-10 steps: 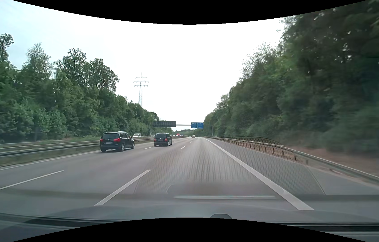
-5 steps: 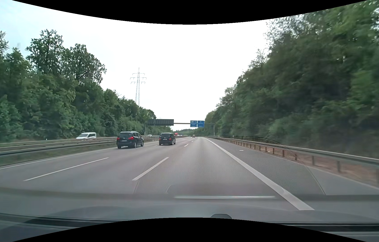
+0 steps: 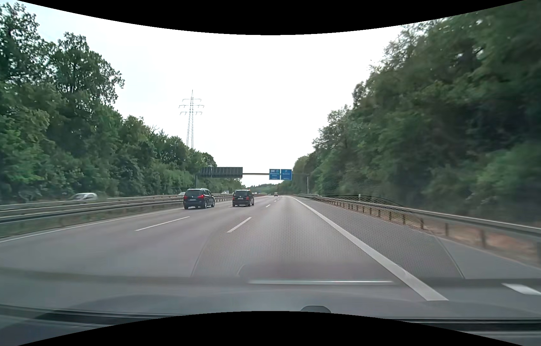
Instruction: Follow the waypoints while adhering to traffic rules and regulations
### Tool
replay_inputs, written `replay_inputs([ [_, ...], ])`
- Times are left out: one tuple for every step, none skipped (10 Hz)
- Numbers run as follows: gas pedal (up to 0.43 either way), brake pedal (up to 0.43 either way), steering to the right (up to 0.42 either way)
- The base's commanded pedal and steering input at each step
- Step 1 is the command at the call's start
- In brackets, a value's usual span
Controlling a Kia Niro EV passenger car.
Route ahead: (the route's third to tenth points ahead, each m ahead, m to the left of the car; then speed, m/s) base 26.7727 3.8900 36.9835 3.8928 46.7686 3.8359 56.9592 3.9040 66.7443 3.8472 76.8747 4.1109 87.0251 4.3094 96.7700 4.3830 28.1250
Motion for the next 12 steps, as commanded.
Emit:
replay_inputs([
  [0.287,0.000,-0.003],
  [0.248,0.000,-0.004],
  [0.240,0.000,-0.004],
  [0.228,0.000,-0.004],
  [0.220,0.000,-0.004],
  [0.220,0.000,-0.004],
  [0.220,0.000,-0.005],
  [0.220,0.000,-0.005],
  [0.209,0.000,-0.005],
  [0.209,0.000,-0.006],
  [0.209,0.000,-0.006],
  [0.209,0.000,-0.006],
])
